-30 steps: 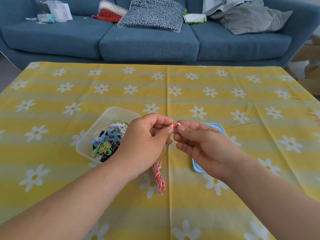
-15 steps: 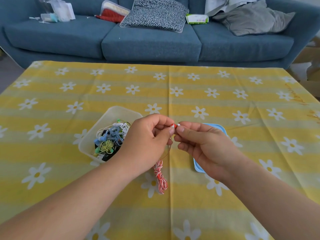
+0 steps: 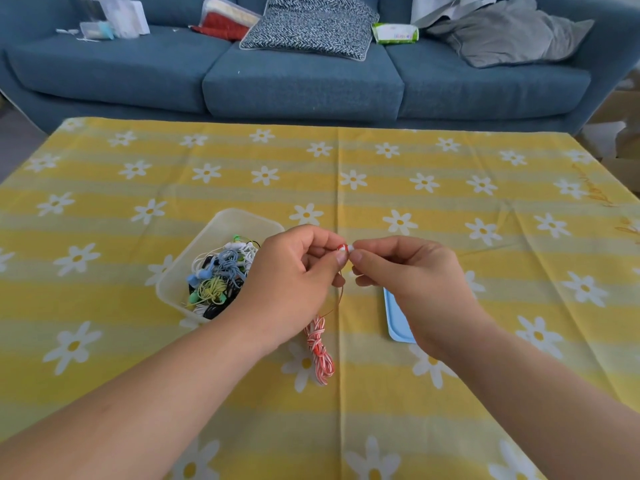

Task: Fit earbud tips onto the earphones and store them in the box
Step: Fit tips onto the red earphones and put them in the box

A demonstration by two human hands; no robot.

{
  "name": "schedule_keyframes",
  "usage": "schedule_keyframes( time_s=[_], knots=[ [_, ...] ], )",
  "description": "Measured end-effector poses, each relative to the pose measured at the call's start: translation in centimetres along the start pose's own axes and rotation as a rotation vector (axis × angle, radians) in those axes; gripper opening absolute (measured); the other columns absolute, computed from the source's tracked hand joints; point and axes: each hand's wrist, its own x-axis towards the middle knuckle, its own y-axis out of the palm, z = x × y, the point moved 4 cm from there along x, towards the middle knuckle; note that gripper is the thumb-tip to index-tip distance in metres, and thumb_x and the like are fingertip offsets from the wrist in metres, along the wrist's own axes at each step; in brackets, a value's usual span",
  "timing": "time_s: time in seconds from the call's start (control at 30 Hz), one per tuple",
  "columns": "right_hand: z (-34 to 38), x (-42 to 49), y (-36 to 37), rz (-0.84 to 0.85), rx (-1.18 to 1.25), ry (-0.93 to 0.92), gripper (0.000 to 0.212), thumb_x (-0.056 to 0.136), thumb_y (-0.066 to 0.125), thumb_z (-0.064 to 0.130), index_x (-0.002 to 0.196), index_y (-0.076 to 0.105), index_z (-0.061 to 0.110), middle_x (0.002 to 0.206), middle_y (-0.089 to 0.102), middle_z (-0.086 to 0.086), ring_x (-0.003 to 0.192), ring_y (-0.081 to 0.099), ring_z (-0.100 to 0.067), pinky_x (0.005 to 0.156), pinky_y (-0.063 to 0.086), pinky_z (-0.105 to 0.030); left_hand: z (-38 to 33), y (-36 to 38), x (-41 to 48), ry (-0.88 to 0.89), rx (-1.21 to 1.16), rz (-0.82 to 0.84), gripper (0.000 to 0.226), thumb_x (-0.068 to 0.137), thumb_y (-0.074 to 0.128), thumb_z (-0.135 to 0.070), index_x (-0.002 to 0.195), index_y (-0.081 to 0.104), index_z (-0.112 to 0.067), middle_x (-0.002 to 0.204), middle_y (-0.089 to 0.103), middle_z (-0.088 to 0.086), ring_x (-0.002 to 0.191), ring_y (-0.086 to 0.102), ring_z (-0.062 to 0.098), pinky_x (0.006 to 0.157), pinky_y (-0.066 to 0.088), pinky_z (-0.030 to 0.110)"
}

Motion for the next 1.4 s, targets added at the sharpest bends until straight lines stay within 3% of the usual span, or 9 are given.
schedule_keyframes(
  time_s=[0.23,0.57,0.87,0.93,1.07,1.4],
  knots=[
    [-0.3,0.7,-0.5,0.075,0.212,0.065,0.016,0.079,0.081,0.001,0.093,0.074,-0.002,0.083,0.074,-0.017,0.075,0.070,-0.027,0.078,0.060,-0.034,-0.4,0.2,-0.2,0.004,-0.011,0.041,0.008,0.096,0.068,-0.010,0.100,0.074,-0.015,0.073,0.073,-0.007,0.066,0.070,0.005,0.056,0.049,0.015],
    [-0.7,1.1,-0.7,0.240,0.202,0.056,0.030,0.073,0.080,0.013,0.097,0.073,-0.004,0.087,0.071,-0.017,0.080,0.066,-0.027,0.084,0.057,-0.036,-0.5,0.2,-0.4,0.006,0.008,0.084,0.011,0.096,0.068,-0.011,0.097,0.073,-0.021,0.075,0.074,-0.006,0.069,0.071,0.005,0.058,0.053,0.022],
    [-0.1,0.8,-0.4,0.158,-0.054,-0.124,0.002,0.092,0.073,0.007,0.093,0.072,0.006,0.084,0.073,-0.013,0.078,0.069,-0.024,0.079,0.059,-0.034,-0.3,0.3,-0.4,-0.027,-0.033,0.061,0.010,0.097,0.066,-0.010,0.099,0.073,-0.018,0.073,0.074,-0.006,0.068,0.071,0.005,0.057,0.054,0.023],
    [0.1,0.7,-0.3,0.157,-0.068,-0.138,0.001,0.093,0.071,0.005,0.092,0.070,0.005,0.086,0.073,-0.018,0.079,0.069,-0.028,0.080,0.059,-0.035,-0.1,0.4,-0.4,-0.049,-0.058,0.048,0.010,0.097,0.066,-0.008,0.100,0.072,-0.016,0.073,0.075,-0.004,0.066,0.071,0.006,0.057,0.053,0.021],
    [0.1,0.5,0.1,0.153,-0.056,-0.129,0.003,0.094,0.069,0.006,0.094,0.070,0.002,0.092,0.073,-0.027,0.091,0.071,-0.045,0.090,0.060,-0.049,0.1,0.5,-0.4,-0.080,-0.115,0.027,0.010,0.098,0.065,-0.006,0.102,0.073,-0.010,0.082,0.077,0.009,0.064,0.070,0.007,0.057,0.052,0.019],
    [0.0,0.3,-0.1,0.082,-0.051,-0.129,0.004,0.092,0.072,0.005,0.095,0.072,0.006,0.089,0.078,-0.014,0.086,0.076,-0.035,0.090,0.061,-0.049,0.0,0.4,-0.5,-0.104,-0.172,0.028,0.007,0.096,0.067,-0.004,0.100,0.072,-0.008,0.083,0.078,0.016,0.070,0.075,0.019,0.065,0.060,0.025]
  ],
)
